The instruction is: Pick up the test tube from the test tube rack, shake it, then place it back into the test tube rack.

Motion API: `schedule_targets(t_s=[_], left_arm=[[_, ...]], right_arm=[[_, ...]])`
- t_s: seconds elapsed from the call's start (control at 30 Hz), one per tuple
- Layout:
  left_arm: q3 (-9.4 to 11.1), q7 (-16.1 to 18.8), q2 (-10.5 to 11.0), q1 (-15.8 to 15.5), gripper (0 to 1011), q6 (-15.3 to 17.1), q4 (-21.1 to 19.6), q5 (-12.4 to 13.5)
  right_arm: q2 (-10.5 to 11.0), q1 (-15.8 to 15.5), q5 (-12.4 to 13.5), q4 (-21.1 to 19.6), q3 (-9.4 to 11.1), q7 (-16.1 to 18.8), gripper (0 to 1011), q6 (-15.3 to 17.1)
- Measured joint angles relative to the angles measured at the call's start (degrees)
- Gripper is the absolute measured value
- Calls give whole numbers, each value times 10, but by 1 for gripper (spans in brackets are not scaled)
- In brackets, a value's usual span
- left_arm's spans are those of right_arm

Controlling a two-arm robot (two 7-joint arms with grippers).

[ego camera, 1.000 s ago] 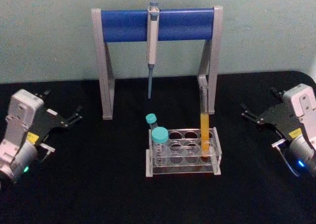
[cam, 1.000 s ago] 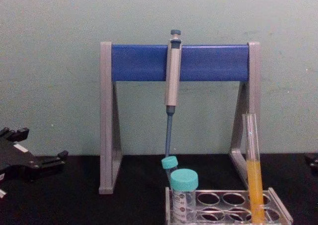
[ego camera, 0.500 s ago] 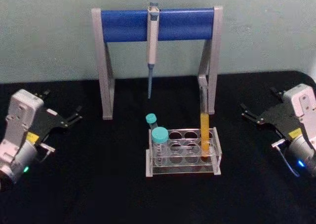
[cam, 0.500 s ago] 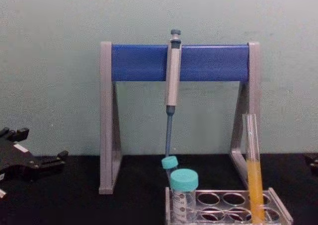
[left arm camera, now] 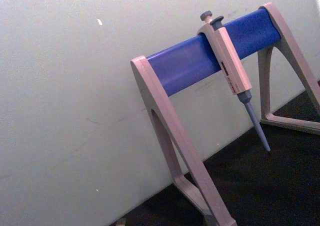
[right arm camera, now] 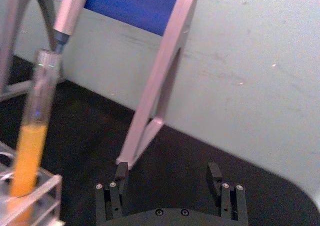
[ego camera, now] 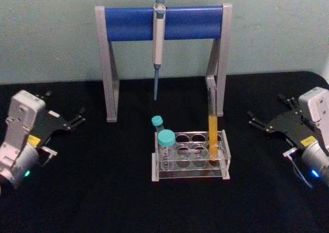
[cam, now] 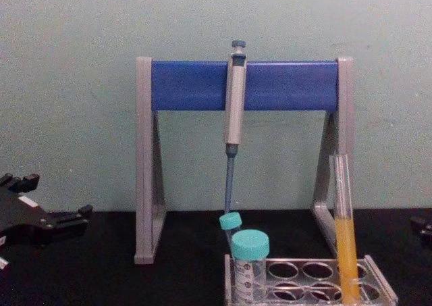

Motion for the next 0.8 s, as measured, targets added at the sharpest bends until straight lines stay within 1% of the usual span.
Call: schedule_targets(t_s=[0.03, 0.07, 0.1, 0.17, 0.2, 0.27, 0.3, 0.4, 0.47, 0.57, 0.6, 0.63, 0.67, 0.8], left_arm=[[0, 0, 0, 0, 1001, 0, 0, 0], [0, 0, 0, 0, 1001, 0, 0, 0], [0, 0, 0, 0, 1002, 0, 0, 0], [0, 0, 0, 0, 1001, 0, 0, 0], [0, 0, 0, 0, 1001, 0, 0, 0], [0, 0, 0, 0, 1001, 0, 0, 0], [0, 0, 0, 0, 1001, 0, 0, 0], [0, 0, 0, 0, 1001, 0, 0, 0], [0, 0, 0, 0, 1001, 0, 0, 0], [0, 0, 0, 0, 1001, 0, 0, 0], [0, 0, 0, 0, 1001, 0, 0, 0], [0, 0, 0, 0, 1001, 0, 0, 0], [0, 0, 0, 0, 1002, 0, 0, 0], [0, 0, 0, 0, 1001, 0, 0, 0]], right_arm=[[2, -8, 10, -10, 4, 9, 1000, 5], [3, -12, 14, -15, 6, 12, 1000, 7], [6, -20, 25, -26, 11, 23, 1000, 11], [9, -30, 37, -39, 16, 33, 1000, 16], [12, -39, 48, -51, 20, 41, 1000, 22], [15, -53, 60, -71, 26, 52, 1000, 32], [15, -53, 60, -71, 26, 52, 1000, 32], [18, -71, 79, -99, 33, 69, 1000, 48], [18, -77, 89, -112, 35, 80, 1000, 59], [17, -79, 97, -121, 35, 92, 1000, 71], [15, -79, 103, -125, 34, 100, 1000, 80], [15, -79, 103, -125, 34, 100, 1000, 80], [13, -76, 106, -127, 33, 109, 1000, 88], [7, -61, 112, -126, 28, 128, 1000, 113]])
